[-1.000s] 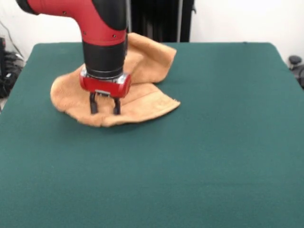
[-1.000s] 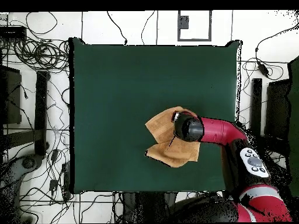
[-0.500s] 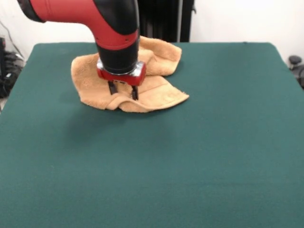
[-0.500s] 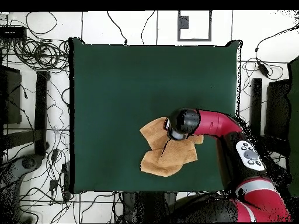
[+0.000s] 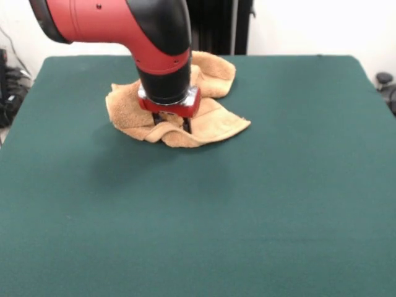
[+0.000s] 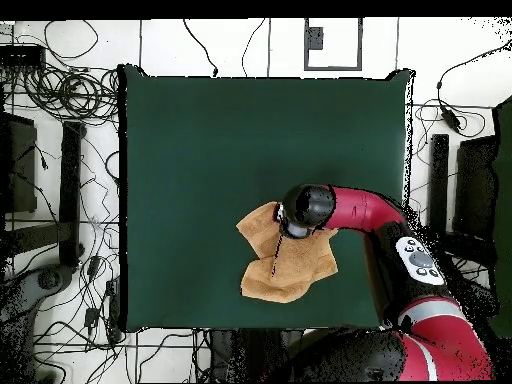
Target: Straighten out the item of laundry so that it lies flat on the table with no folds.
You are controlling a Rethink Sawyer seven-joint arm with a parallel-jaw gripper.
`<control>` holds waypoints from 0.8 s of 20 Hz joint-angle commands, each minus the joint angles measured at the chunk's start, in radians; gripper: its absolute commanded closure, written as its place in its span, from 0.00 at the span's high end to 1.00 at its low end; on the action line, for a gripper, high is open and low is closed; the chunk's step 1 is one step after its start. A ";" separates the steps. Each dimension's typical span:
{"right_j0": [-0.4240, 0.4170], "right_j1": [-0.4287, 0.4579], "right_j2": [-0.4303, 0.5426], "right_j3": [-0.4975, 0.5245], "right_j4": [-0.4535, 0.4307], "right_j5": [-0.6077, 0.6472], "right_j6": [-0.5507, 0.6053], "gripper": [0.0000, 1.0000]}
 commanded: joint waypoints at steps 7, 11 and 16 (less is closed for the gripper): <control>0.047 0.061 0.072 0.112 0.098 0.112 0.044 1.00; 0.062 0.058 0.058 0.120 0.109 0.119 0.056 1.00; 0.073 0.043 0.038 0.144 0.109 0.065 0.082 1.00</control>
